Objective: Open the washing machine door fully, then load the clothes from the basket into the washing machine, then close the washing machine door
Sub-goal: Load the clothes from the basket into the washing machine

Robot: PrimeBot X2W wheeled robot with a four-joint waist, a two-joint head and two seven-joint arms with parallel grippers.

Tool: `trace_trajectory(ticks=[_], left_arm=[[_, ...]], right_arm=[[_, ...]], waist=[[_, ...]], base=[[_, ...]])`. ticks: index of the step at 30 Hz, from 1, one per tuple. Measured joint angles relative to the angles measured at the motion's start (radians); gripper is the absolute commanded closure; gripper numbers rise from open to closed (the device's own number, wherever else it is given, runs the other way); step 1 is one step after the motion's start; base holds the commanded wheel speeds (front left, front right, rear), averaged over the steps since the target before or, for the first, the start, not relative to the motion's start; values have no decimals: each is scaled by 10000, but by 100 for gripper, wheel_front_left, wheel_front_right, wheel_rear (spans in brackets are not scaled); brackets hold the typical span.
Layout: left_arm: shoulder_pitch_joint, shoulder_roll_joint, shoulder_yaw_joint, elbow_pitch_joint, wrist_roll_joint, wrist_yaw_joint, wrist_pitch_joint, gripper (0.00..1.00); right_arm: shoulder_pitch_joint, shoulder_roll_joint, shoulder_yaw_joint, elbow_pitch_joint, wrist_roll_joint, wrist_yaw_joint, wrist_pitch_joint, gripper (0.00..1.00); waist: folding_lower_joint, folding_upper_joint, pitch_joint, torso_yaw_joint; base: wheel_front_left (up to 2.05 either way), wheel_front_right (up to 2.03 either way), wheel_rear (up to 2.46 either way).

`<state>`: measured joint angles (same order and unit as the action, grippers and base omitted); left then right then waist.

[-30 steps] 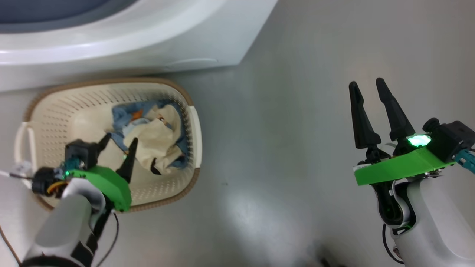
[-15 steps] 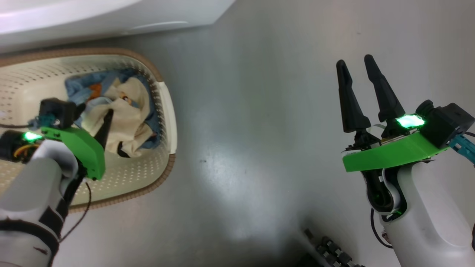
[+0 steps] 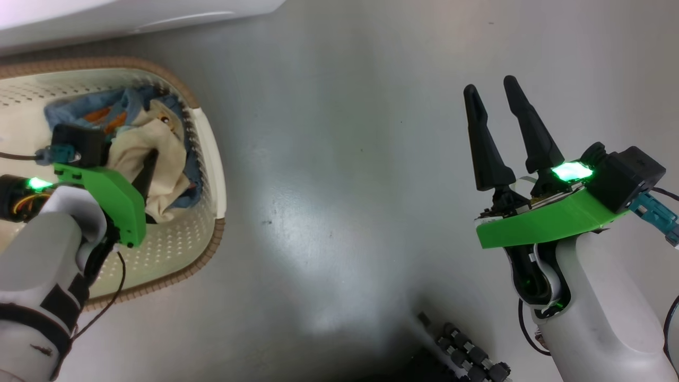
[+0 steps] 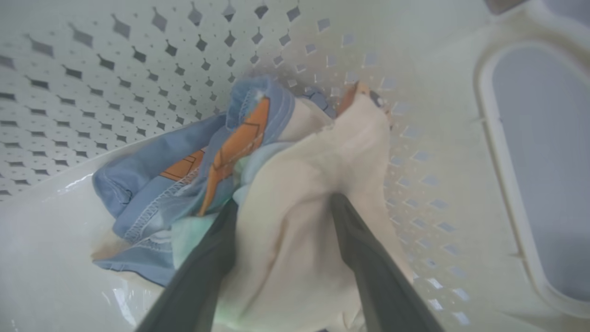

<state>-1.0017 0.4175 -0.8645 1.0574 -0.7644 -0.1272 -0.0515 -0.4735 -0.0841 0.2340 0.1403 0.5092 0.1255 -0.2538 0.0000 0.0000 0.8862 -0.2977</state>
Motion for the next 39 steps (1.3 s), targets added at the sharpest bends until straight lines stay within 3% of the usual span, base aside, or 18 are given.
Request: trace_trajectory(ticks=[1, 2, 3, 4, 5, 16, 29, 34, 39], left_arm=[[-18, 48, -109, -10, -115, 0, 0, 0], [-41, 90, -219, -10, -224, 0, 0, 16], [-68, 125, -332, -6, -328, 0, 0, 58], [-89, 140, -431, -4, -477, 0, 2, 89], [-100, 144, -541, -4, -612, 0, 2, 100], [-158, 63, -1156, 270, -1958, 0, -660, 100], [1451, -234, -1127, 339, -3137, 0, -1964, 100], [1941, -270, -270, -155, -2792, 0, -1965, 100], [2849, -268, 1078, -813, -1657, 0, -1965, 100]], right_arm=[[-1, 4, 0, -6, 0, -2, 0, 0], [-2, 10, 0, -8, 0, -2, 0, 0], [-3, 23, 0, -12, 0, -2, 0, 0], [-4, 38, -2, -13, 0, -2, 0, 0], [-4, 40, -4, -15, 0, 0, 0, 0], [-97, 38, -144, 13, 0, 0, 0, 0], [696, -384, -466, 535, 0, 0, 0, 0], [1280, -627, -525, 732, 0, 0, 0, 0], [1781, -848, -533, 894, 0, 0, 0, 0]], waist=[[0, 0, 16, -24], [0, 0, 28, -48], [0, 0, 34, -70], [0, 0, 33, -89], [0, 0, 24, -104], [1, 0, -512, -21], [-1, 0, -2442, 393], [-1, 1, -3346, 643], [-2, 0, -4251, 924]], base=[[0, 0, 0], [0, 0, 0], [0, 0, 0], [0, 0, 0], [0, 0, 0], [0, 0, 0], [0, 0, 0], [0, 0, 0], [0, 0, 0]])
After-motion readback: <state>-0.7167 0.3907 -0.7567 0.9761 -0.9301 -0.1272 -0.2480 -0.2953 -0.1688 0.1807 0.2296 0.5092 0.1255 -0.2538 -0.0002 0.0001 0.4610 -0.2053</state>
